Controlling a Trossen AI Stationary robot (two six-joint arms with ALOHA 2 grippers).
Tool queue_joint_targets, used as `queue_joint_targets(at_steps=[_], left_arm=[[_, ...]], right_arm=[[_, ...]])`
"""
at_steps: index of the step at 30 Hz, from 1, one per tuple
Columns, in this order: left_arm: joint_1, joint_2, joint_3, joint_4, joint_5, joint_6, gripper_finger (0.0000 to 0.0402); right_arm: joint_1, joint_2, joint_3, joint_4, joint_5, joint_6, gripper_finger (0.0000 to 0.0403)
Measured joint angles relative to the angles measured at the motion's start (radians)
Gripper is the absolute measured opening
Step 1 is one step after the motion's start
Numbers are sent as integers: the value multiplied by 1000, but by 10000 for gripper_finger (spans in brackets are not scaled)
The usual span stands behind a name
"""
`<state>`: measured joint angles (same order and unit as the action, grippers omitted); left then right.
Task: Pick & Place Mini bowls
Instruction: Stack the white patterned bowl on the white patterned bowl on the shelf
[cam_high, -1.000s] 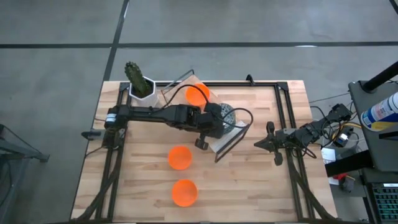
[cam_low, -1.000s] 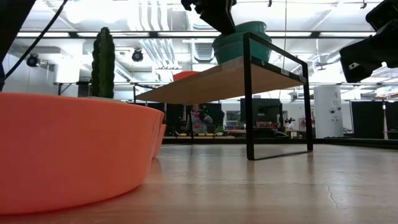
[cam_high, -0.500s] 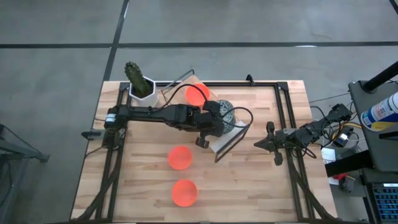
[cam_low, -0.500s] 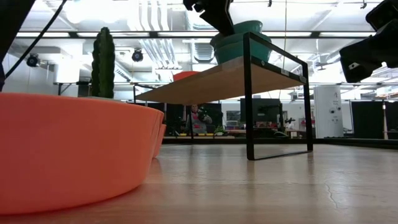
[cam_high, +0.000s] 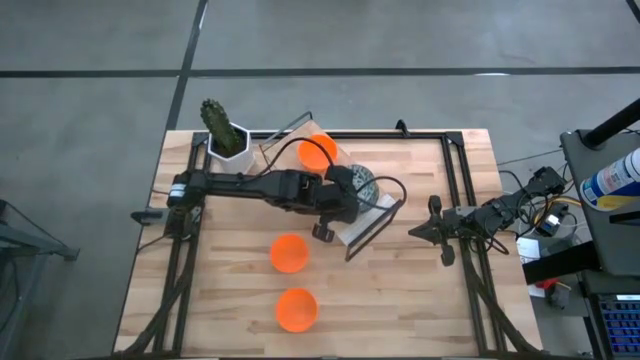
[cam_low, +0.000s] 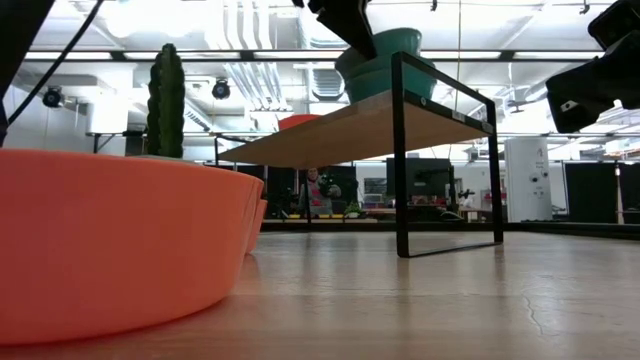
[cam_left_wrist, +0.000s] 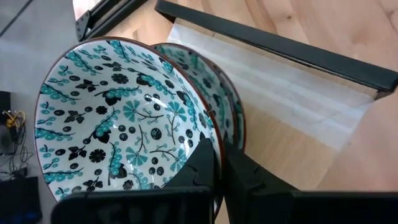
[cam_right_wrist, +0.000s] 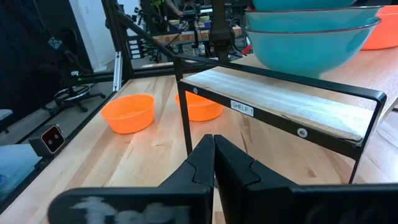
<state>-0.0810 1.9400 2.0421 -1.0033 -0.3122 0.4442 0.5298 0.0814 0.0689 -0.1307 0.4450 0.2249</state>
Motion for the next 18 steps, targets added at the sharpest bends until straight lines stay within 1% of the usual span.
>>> queue_joint_targets(at_steps=[10, 18], left_arm=[[-6, 0, 2, -1, 0, -5, 13], [-6, 0, 2, 3, 0, -2, 54]], right_arm=[[0, 0, 0, 0, 0, 0, 9], [0, 0, 0, 0, 0, 0, 9]])
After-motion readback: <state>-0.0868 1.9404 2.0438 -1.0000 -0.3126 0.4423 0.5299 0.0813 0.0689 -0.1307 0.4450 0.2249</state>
